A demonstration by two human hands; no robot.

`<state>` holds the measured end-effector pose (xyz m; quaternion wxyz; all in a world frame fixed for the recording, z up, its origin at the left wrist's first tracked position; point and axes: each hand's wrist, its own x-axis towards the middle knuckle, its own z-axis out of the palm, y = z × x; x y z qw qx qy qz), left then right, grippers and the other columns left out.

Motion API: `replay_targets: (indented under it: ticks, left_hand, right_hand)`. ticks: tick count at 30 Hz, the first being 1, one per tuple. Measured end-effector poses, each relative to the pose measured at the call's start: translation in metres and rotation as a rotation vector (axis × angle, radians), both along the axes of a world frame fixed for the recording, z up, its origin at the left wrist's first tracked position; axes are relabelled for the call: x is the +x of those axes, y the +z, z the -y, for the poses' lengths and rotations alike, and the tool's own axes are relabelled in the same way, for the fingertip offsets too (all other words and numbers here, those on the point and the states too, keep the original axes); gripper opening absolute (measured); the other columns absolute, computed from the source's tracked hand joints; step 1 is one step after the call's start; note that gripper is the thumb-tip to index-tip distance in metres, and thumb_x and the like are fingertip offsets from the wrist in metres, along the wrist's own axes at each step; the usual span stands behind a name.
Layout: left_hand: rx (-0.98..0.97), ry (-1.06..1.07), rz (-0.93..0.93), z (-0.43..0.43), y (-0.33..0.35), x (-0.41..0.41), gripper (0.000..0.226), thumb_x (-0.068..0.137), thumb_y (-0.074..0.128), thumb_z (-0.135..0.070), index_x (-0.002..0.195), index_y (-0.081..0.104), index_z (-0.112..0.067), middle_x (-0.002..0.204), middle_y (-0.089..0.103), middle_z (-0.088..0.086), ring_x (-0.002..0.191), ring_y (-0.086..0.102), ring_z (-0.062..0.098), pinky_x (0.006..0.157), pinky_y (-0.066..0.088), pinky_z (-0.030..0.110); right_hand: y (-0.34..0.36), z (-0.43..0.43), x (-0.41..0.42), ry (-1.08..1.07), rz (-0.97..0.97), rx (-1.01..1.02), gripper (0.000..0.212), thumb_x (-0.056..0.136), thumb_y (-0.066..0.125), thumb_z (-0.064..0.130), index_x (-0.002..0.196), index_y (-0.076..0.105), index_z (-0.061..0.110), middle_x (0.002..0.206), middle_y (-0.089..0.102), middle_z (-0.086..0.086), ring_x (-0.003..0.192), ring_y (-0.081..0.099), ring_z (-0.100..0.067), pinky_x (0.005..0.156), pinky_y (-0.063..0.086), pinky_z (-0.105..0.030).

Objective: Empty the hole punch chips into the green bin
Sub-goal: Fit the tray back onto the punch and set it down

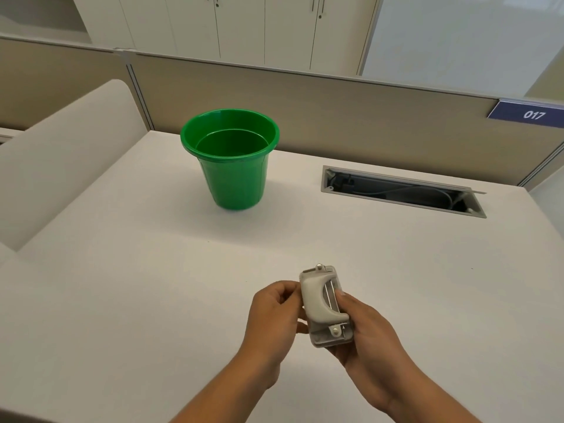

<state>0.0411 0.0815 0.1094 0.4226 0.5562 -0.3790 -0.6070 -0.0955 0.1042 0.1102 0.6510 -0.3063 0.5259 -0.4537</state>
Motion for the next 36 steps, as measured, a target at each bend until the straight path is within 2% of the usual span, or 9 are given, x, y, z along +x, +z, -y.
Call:
replay_targets:
  ticks: [3, 6, 12, 19, 22, 26, 29, 32, 36]
  left_hand:
    - [-0.026, 0.007, -0.035, -0.001, 0.003, 0.000, 0.023, 0.092, 0.061, -0.011, 0.084, 0.079, -0.022, 0.082, 0.080, 0.004, 0.070, 0.072, 0.014, 0.060, 0.058, 0.024]
    - [-0.044, 0.033, -0.061, 0.001, 0.005, 0.001, 0.025, 0.092, 0.061, -0.007, 0.083, 0.080, -0.020, 0.079, 0.080, 0.006, 0.066, 0.071, 0.014, 0.057, 0.057, 0.022]
    - [-0.077, 0.001, -0.060, 0.003, 0.004, -0.001, 0.029, 0.093, 0.059, -0.005, 0.083, 0.082, -0.022, 0.079, 0.080, 0.004, 0.064, 0.070, 0.012, 0.055, 0.054, 0.020]
    - [-0.068, -0.022, -0.012, 0.003, -0.004, -0.005, 0.022, 0.090, 0.060, -0.004, 0.083, 0.079, -0.013, 0.081, 0.077, 0.018, 0.064, 0.065, 0.019, 0.059, 0.055, 0.031]
    - [-0.069, -0.067, 0.005, 0.006, -0.006, -0.005, 0.022, 0.092, 0.057, -0.006, 0.085, 0.077, -0.011, 0.085, 0.077, 0.018, 0.068, 0.065, 0.018, 0.063, 0.054, 0.032]
    - [-0.075, -0.202, -0.023, 0.014, -0.001, 0.003, 0.021, 0.095, 0.058, -0.013, 0.091, 0.078, -0.015, 0.090, 0.079, 0.011, 0.075, 0.070, 0.012, 0.065, 0.056, 0.022]
    - [-0.083, -0.341, 0.000, 0.016, 0.003, 0.008, 0.019, 0.095, 0.060, -0.023, 0.093, 0.079, -0.019, 0.092, 0.079, 0.009, 0.075, 0.069, 0.010, 0.065, 0.054, 0.022]
    - [-0.070, -0.404, -0.011, 0.016, 0.006, 0.009, 0.020, 0.093, 0.062, -0.029, 0.093, 0.080, -0.021, 0.092, 0.079, 0.007, 0.076, 0.068, 0.010, 0.065, 0.053, 0.022]
    - [-0.047, -0.455, 0.026, 0.014, 0.006, 0.010, 0.021, 0.092, 0.064, -0.032, 0.090, 0.080, -0.019, 0.090, 0.078, 0.009, 0.073, 0.067, 0.009, 0.061, 0.053, 0.020]
  right_hand:
    - [0.003, 0.003, -0.004, 0.049, -0.080, -0.057, 0.033, 0.101, 0.045, 0.023, 0.111, 0.076, 0.016, 0.108, 0.078, -0.015, 0.094, 0.072, -0.028, 0.074, 0.058, -0.035]
    - [0.007, 0.008, -0.010, 0.005, -0.140, -0.052, 0.027, 0.097, 0.052, 0.013, 0.102, 0.079, 0.012, 0.102, 0.079, -0.018, 0.087, 0.073, -0.027, 0.076, 0.058, -0.040]
    - [0.010, 0.012, -0.017, -0.001, -0.168, -0.038, 0.020, 0.092, 0.064, 0.013, 0.083, 0.080, 0.006, 0.069, 0.076, -0.006, 0.057, 0.068, -0.015, 0.052, 0.054, -0.022]
    - [0.008, 0.010, -0.016, -0.016, -0.277, -0.053, 0.021, 0.091, 0.063, 0.008, 0.078, 0.077, -0.002, 0.066, 0.073, -0.012, 0.056, 0.062, -0.022, 0.049, 0.050, -0.026]
    - [0.008, 0.011, -0.019, 0.026, -0.293, -0.025, 0.025, 0.091, 0.060, 0.006, 0.070, 0.073, 0.000, 0.056, 0.065, -0.005, 0.051, 0.059, -0.020, 0.048, 0.050, -0.025]
    - [0.015, 0.018, -0.029, 0.091, -0.160, 0.026, 0.027, 0.092, 0.052, 0.004, 0.087, 0.079, 0.004, 0.076, 0.075, -0.008, 0.065, 0.065, -0.017, 0.057, 0.053, -0.027]
    - [0.021, 0.025, -0.040, 0.091, 0.008, 0.039, 0.031, 0.093, 0.049, 0.010, 0.096, 0.080, 0.006, 0.090, 0.076, -0.012, 0.070, 0.068, -0.017, 0.058, 0.056, -0.026]
    - [0.023, 0.028, -0.047, 0.231, -0.056, 0.033, 0.029, 0.087, 0.065, 0.025, 0.102, 0.078, 0.004, 0.087, 0.073, -0.009, 0.071, 0.064, -0.015, 0.061, 0.055, -0.024]
    - [0.022, 0.028, -0.054, 0.328, -0.140, 0.083, 0.037, 0.074, 0.077, 0.036, 0.094, 0.078, 0.005, 0.080, 0.069, -0.009, 0.069, 0.061, -0.017, 0.063, 0.056, -0.025]
